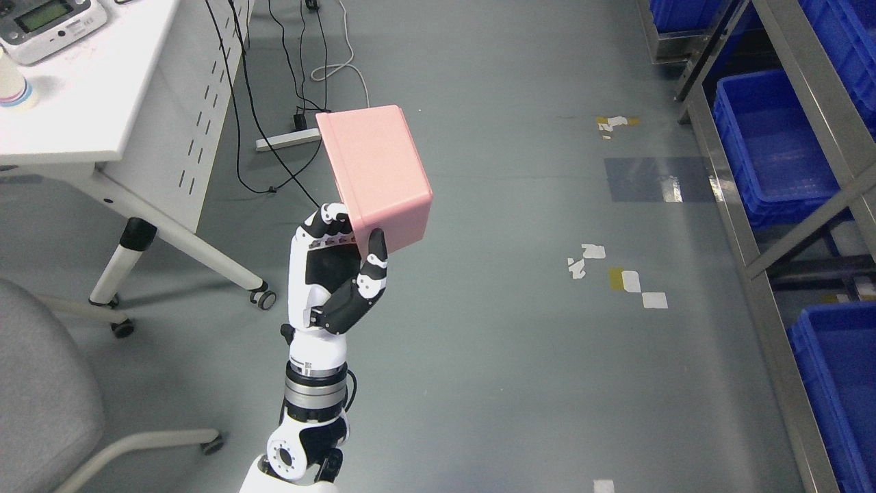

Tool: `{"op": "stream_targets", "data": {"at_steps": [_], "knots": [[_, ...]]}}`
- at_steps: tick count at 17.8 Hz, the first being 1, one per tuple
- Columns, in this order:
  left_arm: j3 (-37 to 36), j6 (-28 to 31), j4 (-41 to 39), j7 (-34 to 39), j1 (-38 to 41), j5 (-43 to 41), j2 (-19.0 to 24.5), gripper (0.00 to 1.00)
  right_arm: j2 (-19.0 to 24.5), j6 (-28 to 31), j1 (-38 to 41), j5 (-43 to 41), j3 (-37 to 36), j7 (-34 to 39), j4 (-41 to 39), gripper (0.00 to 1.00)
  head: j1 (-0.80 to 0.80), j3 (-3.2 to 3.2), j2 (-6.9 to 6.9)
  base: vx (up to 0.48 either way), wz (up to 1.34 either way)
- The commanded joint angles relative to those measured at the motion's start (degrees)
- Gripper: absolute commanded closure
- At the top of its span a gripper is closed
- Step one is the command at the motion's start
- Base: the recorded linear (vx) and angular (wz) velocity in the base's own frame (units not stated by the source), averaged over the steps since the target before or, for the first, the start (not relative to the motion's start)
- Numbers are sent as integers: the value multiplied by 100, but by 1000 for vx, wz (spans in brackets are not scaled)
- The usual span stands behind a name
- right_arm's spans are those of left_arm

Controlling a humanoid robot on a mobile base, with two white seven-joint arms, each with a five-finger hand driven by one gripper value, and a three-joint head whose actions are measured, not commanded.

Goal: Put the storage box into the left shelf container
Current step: 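Hold the pink box up in the left hand while turning toward the shelf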

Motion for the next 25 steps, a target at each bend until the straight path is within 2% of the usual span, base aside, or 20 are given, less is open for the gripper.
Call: {"op": "stream_targets", "data": {"at_steps": [1,4,7,19,25], "knots": [[74,23,-77,-3,117,-3,98,95,-100,-4,-34,-9,-17,5,-100,0,0,0,0,502,40],[100,-65,-86,-47,161,-3,98,95,-100,-4,-34,-9,-17,5,-100,0,0,0,0,462,3],[231,-65,-86,-398,319,-3,98,95,-100,-4,-43,-9,-17,5,-100,0,0,0,0,524,20],[223,-171,-77,-416,592,5,98,95,-100,-4,-34,-9,-17,-4,-100,0,0,0,0,553,8],[-400,-171,-60,-416,776,5,98,95,-100,-4,-34,-9,-17,5,-100,0,0,0,0,554,-281]]}}
